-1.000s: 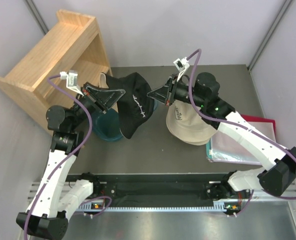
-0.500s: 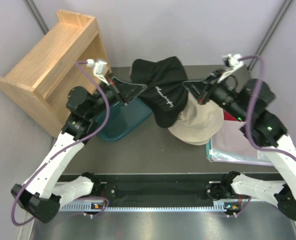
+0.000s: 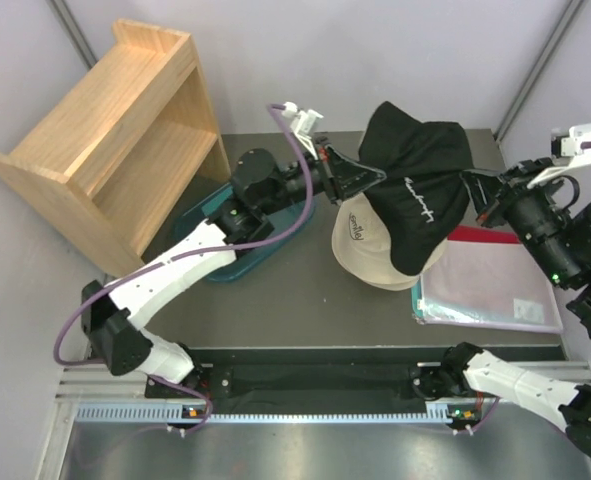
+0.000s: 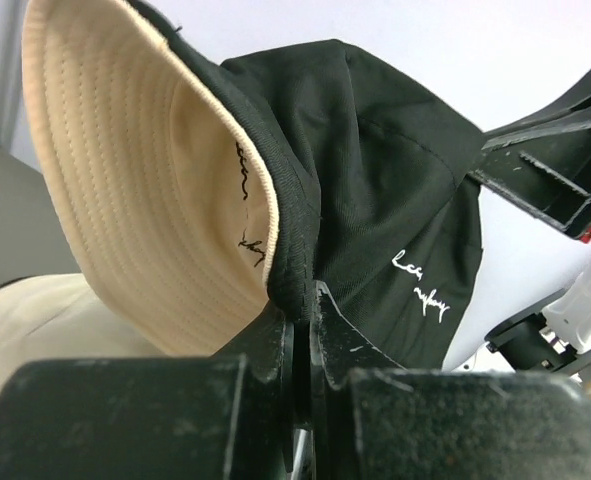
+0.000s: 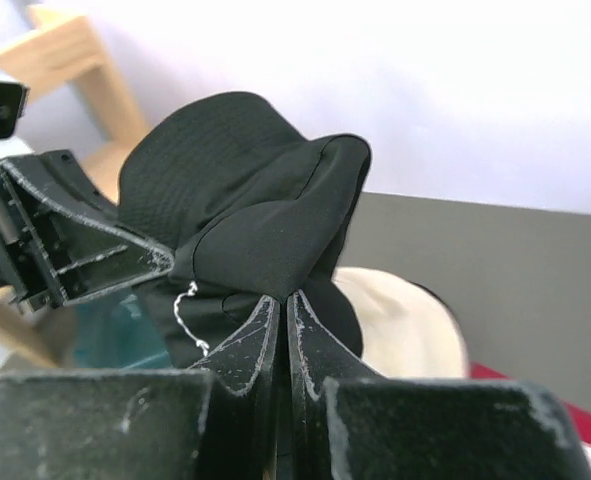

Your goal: Stack the hats

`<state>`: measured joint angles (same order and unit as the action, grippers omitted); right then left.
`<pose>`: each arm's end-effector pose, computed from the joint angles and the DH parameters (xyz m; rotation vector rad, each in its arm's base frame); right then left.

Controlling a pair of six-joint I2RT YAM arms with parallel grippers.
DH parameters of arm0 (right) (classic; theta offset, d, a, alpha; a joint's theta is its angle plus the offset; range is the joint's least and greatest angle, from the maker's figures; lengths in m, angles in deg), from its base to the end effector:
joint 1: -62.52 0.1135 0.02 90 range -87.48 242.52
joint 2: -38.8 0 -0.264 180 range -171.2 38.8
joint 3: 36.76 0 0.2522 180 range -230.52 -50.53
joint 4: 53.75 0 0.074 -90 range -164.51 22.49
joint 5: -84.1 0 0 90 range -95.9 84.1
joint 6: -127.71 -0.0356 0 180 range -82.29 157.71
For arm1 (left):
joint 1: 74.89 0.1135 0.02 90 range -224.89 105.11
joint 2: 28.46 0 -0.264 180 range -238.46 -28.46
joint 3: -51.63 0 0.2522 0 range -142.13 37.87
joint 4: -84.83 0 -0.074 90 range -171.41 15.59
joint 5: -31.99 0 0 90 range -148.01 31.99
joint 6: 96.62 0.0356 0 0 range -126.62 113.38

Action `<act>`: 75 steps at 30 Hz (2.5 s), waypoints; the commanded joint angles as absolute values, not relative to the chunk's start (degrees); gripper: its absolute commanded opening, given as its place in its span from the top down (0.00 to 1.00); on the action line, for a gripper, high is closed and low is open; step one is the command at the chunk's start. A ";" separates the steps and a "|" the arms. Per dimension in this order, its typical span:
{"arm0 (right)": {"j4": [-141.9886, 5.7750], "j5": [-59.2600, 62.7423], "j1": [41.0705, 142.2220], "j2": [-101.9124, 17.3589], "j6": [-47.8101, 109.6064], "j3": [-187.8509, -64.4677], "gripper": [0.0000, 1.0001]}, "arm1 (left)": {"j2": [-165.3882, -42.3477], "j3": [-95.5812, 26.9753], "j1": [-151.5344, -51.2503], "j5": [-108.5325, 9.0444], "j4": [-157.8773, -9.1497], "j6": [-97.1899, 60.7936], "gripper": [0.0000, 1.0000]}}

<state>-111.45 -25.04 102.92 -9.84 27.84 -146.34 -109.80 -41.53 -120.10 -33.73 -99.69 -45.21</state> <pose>0.0651 0.0401 0.5382 -0.1377 1.5279 0.4483 0.2216 -0.2440 0.4561 0.4886 1.3925 -1.4919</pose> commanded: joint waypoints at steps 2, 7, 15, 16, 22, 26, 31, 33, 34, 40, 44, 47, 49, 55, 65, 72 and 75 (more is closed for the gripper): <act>-112.77 -42.01 102.77 -7.34 31.29 -151.68 1.00 | -117.21 -47.20 -122.88 -35.16 -101.71 -43.44 1.00; -113.48 -46.33 102.77 -7.16 33.23 -154.49 1.00 | -122.32 -52.74 -125.43 -35.06 -101.53 -42.65 1.00; -112.86 -49.58 102.77 -8.13 35.60 -154.59 1.00 | -129.00 -56.88 -125.69 -33.74 -101.19 -42.75 1.00; -112.25 -49.67 102.77 -8.39 35.69 -153.28 1.00 | -129.44 -56.97 -125.61 -34.44 -100.58 -41.61 1.00; -109.52 -47.83 102.77 -9.62 34.81 -147.30 1.00 | -130.69 -52.60 -121.92 -32.96 -101.79 -45.20 1.00; -108.04 -45.37 102.77 -10.50 34.02 -145.36 1.00 | -126.82 -46.87 -119.72 -33.40 -103.56 -45.82 1.00; -106.71 -42.47 102.77 -11.91 32.97 -143.08 1.00 | -121.64 -39.15 -117.35 -34.19 -103.82 -47.39 1.00; -106.36 -41.59 102.77 -12.43 32.35 -142.55 1.00 | -120.31 -34.76 -115.77 -33.40 -105.31 -50.54 1.00; -106.27 -41.58 102.77 -12.61 32.26 -141.94 1.00 | -118.65 -33.25 -115.24 -33.05 -108.10 -51.69 1.00; -105.92 -41.32 102.69 -13.75 31.91 -141.58 1.00 | -113.64 -27.62 -113.30 -32.35 -109.53 -55.83 1.00; -106.01 -40.80 102.77 -14.19 31.74 -141.49 1.00 | -111.61 -25.07 -112.16 -32.43 -110.06 -57.07 1.00; -105.66 -40.79 102.77 -14.46 31.65 -141.14 1.00 | -110.73 -21.29 -110.32 -31.12 -114.34 -61.79 1.00; -105.66 -40.71 102.69 -14.90 31.74 -140.96 1.00 | -110.20 -18.39 -109.44 -29.80 -117.35 -64.35 1.00; -105.66 -40.79 102.77 -16.21 32.00 -140.96 1.00 | -107.04 -13.47 -108.56 -28.83 -123.05 -69.98 1.00; -104.60 -37.91 102.69 -19.03 29.98 -137.01 1.00 | -104.66 -4.60 -105.05 -30.93 -120.78 -69.11 1.00; -103.37 -27.09 102.16 -19.29 27.08 -131.12 0.69 | -112.03 -6.07 -103.90 -27.25 -122.02 -66.48 1.00; -104.25 -23.50 97.61 -18.94 25.76 -132.78 0.27 | -114.50 -7.92 -104.07 -26.46 -121.58 -64.28 1.00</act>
